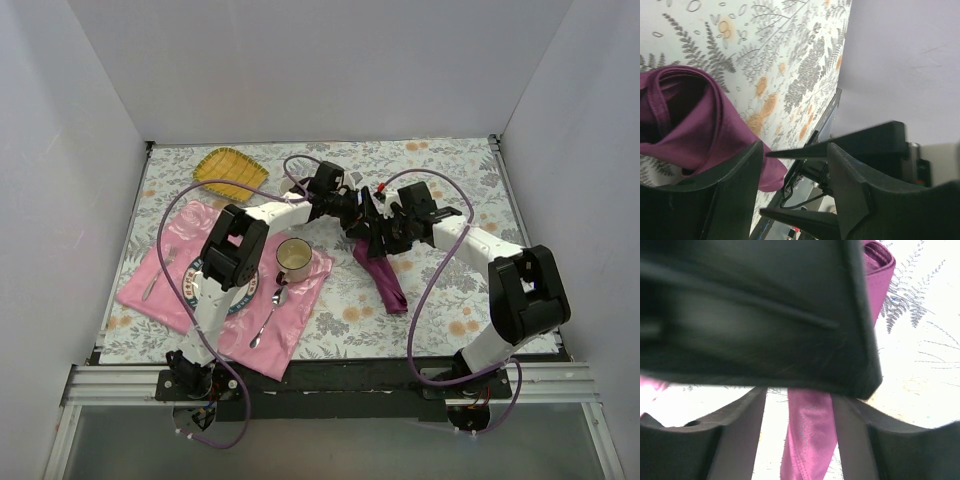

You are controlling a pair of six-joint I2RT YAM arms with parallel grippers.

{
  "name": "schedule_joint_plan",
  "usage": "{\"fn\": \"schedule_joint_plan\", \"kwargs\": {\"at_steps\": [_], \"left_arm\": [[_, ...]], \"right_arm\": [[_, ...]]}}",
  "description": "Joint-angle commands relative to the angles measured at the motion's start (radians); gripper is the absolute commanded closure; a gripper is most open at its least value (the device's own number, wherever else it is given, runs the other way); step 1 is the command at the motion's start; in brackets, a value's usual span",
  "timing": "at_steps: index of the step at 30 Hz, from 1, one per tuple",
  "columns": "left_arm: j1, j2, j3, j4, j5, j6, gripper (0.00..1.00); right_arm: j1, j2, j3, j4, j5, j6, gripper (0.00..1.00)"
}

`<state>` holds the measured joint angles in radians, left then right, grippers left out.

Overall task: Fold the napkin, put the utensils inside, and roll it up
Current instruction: Roll the napkin with the utensil

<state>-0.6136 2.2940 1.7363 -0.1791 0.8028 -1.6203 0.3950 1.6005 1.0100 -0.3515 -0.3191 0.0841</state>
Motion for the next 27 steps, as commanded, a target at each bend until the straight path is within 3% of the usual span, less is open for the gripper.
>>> {"fn": "schedule_joint_plan", "kwargs": {"at_steps": [1,6,12,21,27], "left_arm": [[-0.005,0.021,0.009,-0.006,0.006,0.022,0.48],[-0.003,0.030,0.003,-0.060,-0.056,0.094,0.48],[0.002,0.027,0.005,-0.112,-0.080,0.138,0.48],[0.002,-0.030,0.091,-0.137,-0.045,0.120,0.48],[0.002,-0.039,0.081,-0.137,-0.059,0.120,0.47]], "right_arm": [[0.004,-0.045,-0.004,0.038,-0.047,0.043,0.42],[0.005,-0.040,-0.094,0.083,-0.066,0.059,0.59],[0.004,-0.056,-0.191,0.121,-0.061,0.066,0.69],[0.002,-0.138,-0.129,0.052,-0.048,0.066,0.68],[-0.016,-0.143,-0.172,0.060,-0.038,0.057,0.68]]}}
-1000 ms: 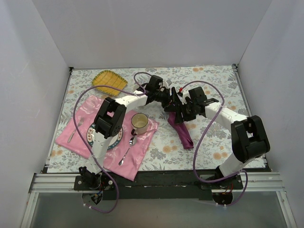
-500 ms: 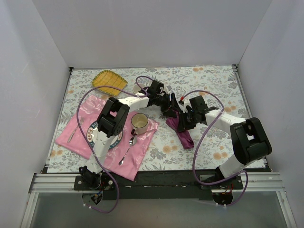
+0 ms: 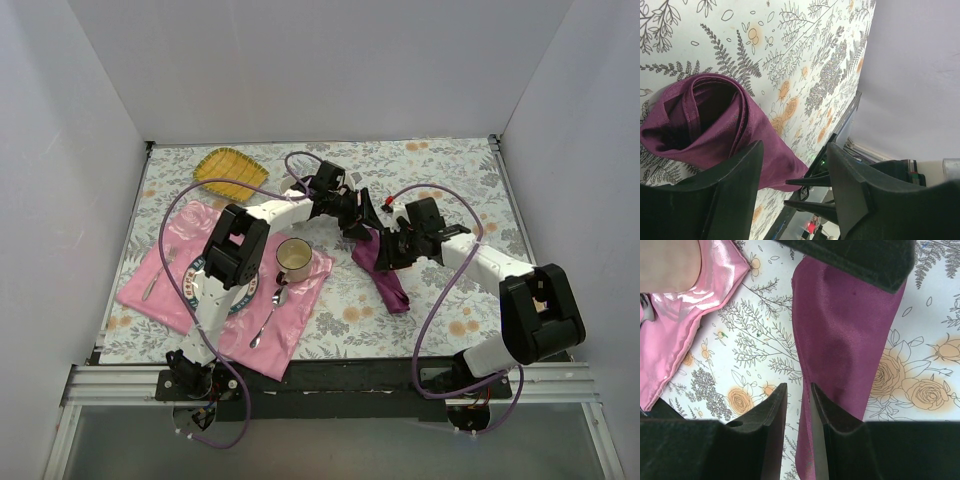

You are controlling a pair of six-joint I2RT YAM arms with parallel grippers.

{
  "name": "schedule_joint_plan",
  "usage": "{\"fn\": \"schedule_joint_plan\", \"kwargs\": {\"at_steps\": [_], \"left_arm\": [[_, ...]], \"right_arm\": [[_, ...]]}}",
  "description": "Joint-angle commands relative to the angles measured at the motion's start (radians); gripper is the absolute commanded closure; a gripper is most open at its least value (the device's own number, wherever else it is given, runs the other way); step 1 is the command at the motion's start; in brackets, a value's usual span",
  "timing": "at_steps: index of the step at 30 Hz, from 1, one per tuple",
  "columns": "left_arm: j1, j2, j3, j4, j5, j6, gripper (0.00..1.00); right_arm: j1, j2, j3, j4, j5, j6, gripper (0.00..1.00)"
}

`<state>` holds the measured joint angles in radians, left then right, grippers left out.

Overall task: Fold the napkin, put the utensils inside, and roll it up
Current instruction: Roll the napkin with the utensil

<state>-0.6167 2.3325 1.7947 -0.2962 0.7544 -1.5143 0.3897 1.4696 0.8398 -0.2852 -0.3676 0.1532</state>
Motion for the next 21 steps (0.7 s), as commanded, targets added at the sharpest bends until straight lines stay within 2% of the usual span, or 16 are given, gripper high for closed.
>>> {"fn": "schedule_joint_plan", "kwargs": {"at_steps": [1,7,11,17,20,21], "left_arm": [[0.005,-0.067,0.025,-0.020,-0.010,0.014,0.47],[0.009,-0.025,0.049,-0.052,-0.041,0.040,0.47],[0.011,-0.080,0.080,-0.078,-0.072,0.068,0.47],[0.012,-0.283,0.117,-0.216,-0.168,0.147,0.45],[0.012,-0.444,0.088,-0.242,-0.179,0.158,0.43],[0.011,-0.487,0.036,-0.236,-0.181,0.157,0.42]], "right_arm": [[-0.011,-0.009,-0.010,-0.003,0.010,-0.014,0.68],[-0.012,0.001,-0.054,0.017,0.019,-0.021,0.68],[-0.009,-0.034,-0.042,-0.012,0.030,-0.021,0.66],[0.001,-0.175,0.109,-0.212,0.064,-0.007,0.55],[0.008,-0.277,0.186,-0.316,0.081,0.008,0.52],[0.008,-0.307,0.200,-0.336,0.097,0.022,0.47]]}}
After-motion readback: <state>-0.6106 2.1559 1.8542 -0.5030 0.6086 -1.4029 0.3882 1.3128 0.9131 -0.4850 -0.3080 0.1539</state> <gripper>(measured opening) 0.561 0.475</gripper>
